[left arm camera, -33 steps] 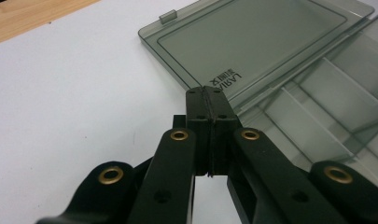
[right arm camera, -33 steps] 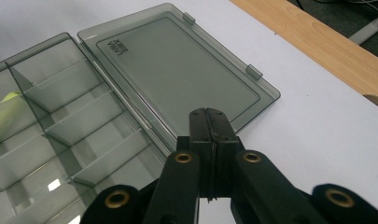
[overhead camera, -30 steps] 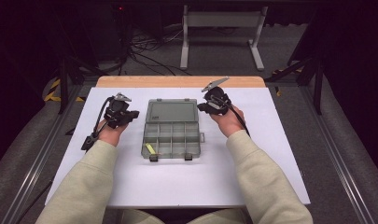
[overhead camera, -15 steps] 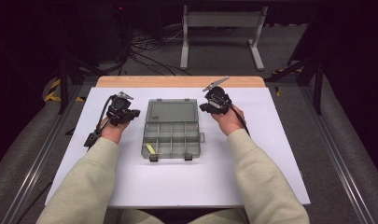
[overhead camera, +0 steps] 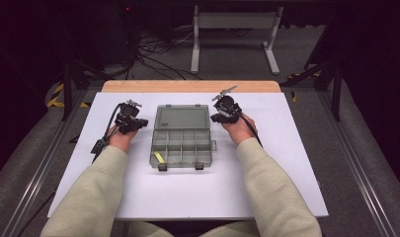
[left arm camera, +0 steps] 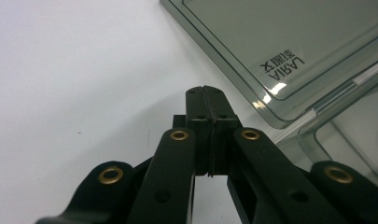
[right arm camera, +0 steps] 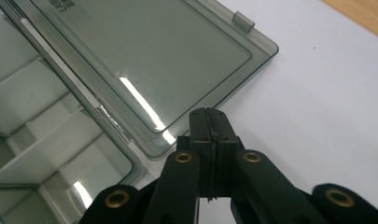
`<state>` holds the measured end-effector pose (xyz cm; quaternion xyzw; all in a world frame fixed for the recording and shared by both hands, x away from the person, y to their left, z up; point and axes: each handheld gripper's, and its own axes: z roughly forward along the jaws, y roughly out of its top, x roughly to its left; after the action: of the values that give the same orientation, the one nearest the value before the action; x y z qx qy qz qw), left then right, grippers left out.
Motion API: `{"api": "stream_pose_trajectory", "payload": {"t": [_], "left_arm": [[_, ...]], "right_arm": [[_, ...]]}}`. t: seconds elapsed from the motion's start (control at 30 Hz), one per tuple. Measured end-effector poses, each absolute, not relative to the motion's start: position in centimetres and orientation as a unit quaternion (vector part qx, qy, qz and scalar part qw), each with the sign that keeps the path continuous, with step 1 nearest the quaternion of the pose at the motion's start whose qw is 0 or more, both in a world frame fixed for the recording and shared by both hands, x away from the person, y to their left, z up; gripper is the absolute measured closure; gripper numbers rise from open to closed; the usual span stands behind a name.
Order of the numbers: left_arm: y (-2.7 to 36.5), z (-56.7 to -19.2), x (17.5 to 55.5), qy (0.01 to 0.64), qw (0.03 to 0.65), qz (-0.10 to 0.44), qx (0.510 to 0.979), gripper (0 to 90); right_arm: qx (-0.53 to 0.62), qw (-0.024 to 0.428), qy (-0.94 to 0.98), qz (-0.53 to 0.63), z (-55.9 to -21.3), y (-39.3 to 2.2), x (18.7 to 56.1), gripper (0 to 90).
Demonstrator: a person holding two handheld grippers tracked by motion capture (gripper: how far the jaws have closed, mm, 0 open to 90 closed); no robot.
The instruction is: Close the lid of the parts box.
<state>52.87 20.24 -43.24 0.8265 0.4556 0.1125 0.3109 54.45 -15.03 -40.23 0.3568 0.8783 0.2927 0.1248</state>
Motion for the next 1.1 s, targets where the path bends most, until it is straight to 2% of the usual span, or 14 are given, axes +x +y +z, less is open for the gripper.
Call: {"api": "stream_pose_trajectory", "payload": {"t": [1.1], "left_arm": [[19.3,-44.7,53.2,0.446,0.302,0.075,0.839,89.1]], "right_arm": [[0.370,0.087,0.891,0.247,-43.2,-14.5,55.4,90.0]]}}
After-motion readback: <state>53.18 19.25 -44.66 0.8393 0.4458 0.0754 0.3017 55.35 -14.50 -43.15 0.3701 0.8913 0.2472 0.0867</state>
